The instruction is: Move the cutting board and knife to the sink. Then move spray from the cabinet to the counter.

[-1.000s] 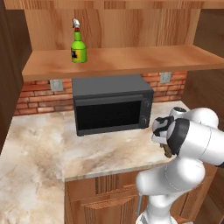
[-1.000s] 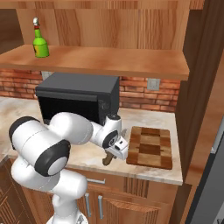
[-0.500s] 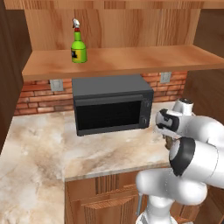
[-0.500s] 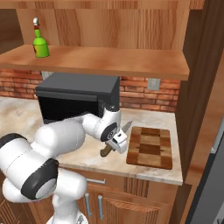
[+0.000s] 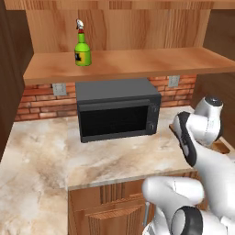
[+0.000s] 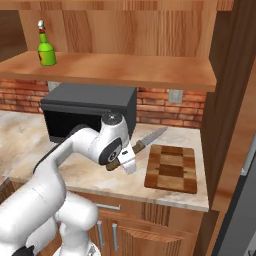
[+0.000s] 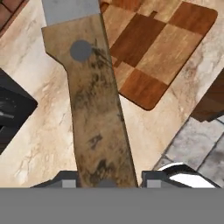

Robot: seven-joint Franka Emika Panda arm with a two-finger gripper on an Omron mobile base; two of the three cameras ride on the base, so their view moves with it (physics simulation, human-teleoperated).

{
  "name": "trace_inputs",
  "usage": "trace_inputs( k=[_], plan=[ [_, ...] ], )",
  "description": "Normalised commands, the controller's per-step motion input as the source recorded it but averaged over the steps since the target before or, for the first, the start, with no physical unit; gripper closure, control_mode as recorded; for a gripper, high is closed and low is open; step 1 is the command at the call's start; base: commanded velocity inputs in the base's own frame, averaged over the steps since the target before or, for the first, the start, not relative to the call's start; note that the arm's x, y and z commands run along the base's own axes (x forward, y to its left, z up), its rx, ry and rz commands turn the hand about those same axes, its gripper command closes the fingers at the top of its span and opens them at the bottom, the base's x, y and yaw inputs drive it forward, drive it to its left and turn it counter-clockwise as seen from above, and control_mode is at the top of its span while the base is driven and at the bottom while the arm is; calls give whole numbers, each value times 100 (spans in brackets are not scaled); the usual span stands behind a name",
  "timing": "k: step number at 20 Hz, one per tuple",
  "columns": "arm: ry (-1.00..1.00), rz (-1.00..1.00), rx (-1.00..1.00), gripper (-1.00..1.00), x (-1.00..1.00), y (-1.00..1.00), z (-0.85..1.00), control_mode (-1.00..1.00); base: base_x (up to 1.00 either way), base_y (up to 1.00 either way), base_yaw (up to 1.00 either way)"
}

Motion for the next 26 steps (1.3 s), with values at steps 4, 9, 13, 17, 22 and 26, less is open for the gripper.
trace_inputs(
  k=[4,9,13,17,22,26],
  plan=[
    [-34,-29,-9,100,-72,3,79,-100,0,0,0],
    [-36,-12,-11,100,-44,12,90,-100,0,0,0],
    [-5,-1,-2,100,-3,6,23,-100,0,0,0],
    [0,0,0,100,0,0,0,-100,0,0,0],
    [0,0,0,100,0,0,4,-100,0,0,0],
    [0,0,0,100,-7,0,7,100,-24,1,0]
  ],
)
